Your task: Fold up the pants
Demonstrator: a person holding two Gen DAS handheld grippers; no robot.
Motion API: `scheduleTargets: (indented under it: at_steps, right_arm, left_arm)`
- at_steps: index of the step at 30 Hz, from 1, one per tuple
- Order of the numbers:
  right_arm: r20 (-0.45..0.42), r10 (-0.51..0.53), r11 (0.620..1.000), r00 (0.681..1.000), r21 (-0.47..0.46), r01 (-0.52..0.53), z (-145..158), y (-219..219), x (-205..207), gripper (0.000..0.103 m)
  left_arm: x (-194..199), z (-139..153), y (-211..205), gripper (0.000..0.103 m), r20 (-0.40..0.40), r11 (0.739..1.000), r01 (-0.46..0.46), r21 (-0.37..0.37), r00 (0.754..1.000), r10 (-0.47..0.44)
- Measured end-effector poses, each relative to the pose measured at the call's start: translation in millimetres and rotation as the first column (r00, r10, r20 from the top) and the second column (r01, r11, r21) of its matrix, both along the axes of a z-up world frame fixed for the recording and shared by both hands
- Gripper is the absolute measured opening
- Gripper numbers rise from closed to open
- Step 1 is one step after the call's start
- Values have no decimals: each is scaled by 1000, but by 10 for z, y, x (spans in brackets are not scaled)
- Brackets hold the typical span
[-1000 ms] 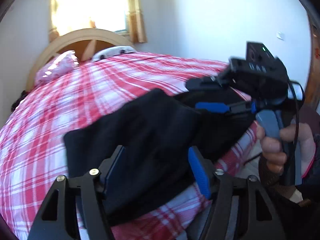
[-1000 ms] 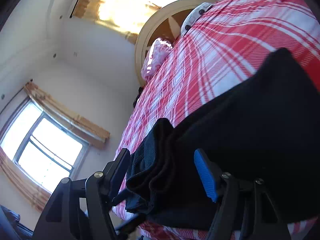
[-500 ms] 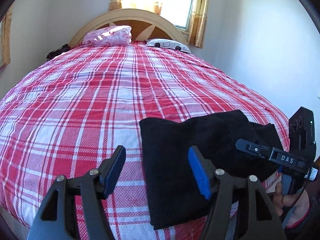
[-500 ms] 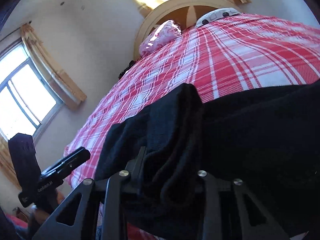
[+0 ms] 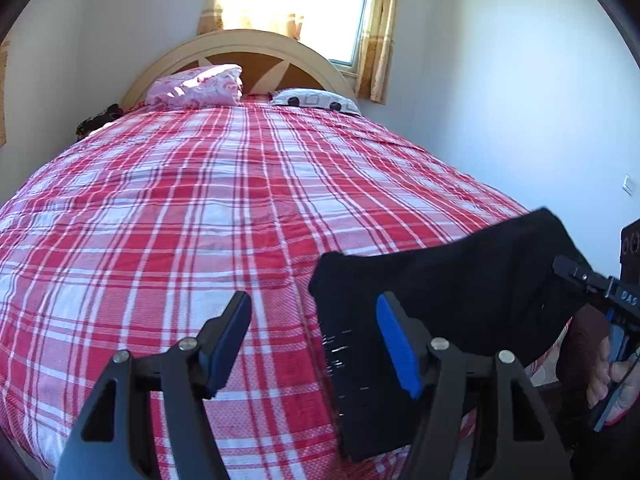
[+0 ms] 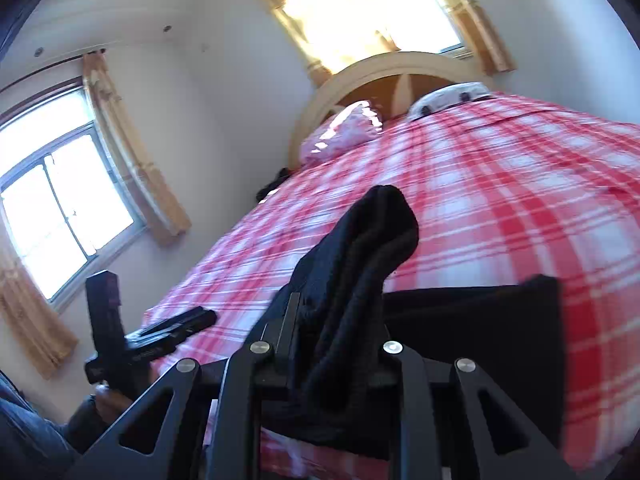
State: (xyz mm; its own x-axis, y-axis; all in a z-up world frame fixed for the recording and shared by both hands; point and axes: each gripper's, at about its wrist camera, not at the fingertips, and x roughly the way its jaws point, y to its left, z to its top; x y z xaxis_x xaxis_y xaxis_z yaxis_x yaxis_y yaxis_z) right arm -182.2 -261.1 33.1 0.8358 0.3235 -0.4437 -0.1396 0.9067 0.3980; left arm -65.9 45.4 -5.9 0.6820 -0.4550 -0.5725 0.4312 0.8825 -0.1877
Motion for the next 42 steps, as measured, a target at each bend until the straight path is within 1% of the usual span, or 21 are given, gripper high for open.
scheduleTargets:
  at_steps: [3,4,6,7,8,10,13,14,16,17,20,23,25,26,28,30,32,34,38,40,42]
  right_arm:
    - [-63,-84,996,994,-42,82,-208,-326,-124,22]
    - [-89,-91,995,992,-47,87,-303,-394,-123,23]
    - [-163,-112,993,980,-52,105,-523,-486,-51,29]
    - [-179,-133,991,975,-36,129,-590,-515,-29,33]
    - [-177,-137,990,975,9,140,-632,-558,-44,36]
    - [-179,-145,984,973,75,161,-627,-664,-86,41]
    - [-184,-201,971,962,89,220,-500,-868,-185,42]
    - [-170,-247,961,954,82,263,-441,-929,-288,42]
    - [-141,-388,920,911,3,392,-319,-1047,-493,42]
    - [-117,-406,914,906,-28,405,-259,-1029,-551,42]
    - [-70,-331,936,941,-155,317,-88,-691,-532,42]
    - [-50,-176,959,983,-232,160,-45,-262,-429,42]
    - [-75,-105,965,992,-249,83,-136,-51,-370,42]
    - [-87,-96,962,992,-263,70,-195,-28,-358,42]
    - [-126,-105,952,986,-299,63,-352,-38,-350,42]
    - [-160,-125,953,979,-295,73,-491,-81,-391,42]
    - [-153,-117,965,981,-253,75,-548,-158,-423,42]
    - [-157,-108,967,982,-248,67,-563,-142,-411,42]
    - [-172,-114,953,979,-296,59,-501,-90,-385,42]
    - [-117,-144,954,983,-282,106,-371,-113,-404,42]
    - [-85,-193,955,978,-246,167,-293,-217,-399,48]
  left_arm:
    - [-7,-21,-123,68,-8,1000,25,12,1000,-24]
    - [-11,-31,-166,68,-10,999,34,16,999,-34]
    - [-20,-39,-255,68,-12,999,40,34,999,-40]
    - [-24,-37,-291,68,-11,998,44,46,999,-44]
    - [-33,-29,-317,68,-7,997,47,58,999,-47]
    - [-57,-8,-340,71,9,996,49,75,999,-49]
    - [-49,5,-337,74,18,996,40,84,999,-41]
    - [-40,5,-347,74,20,995,40,89,999,-42]
    - [-31,9,-400,74,28,994,48,98,998,-51]
    - [-29,14,-437,74,31,993,54,103,998,-57]
    - [-48,42,-604,74,41,990,81,116,995,-87]
    - [-118,50,-818,74,54,981,124,147,990,-133]
    - [-141,14,-915,74,64,976,114,185,990,-127]
    - [-129,-31,-954,74,53,974,105,202,992,-118]
    - [-75,-127,-1002,74,13,971,98,218,995,-103]
    - [16,-265,-1038,75,-31,964,67,258,998,-61]
    - [73,-344,-1037,83,-53,960,49,274,998,-36]
    - [129,-369,-958,94,-80,969,20,247,997,0]
    - [189,-364,-857,94,-138,977,14,213,990,16]
    - [183,-350,-845,94,-138,976,2,220,990,29]
    - [183,-323,-809,94,-143,975,-16,220,988,49]
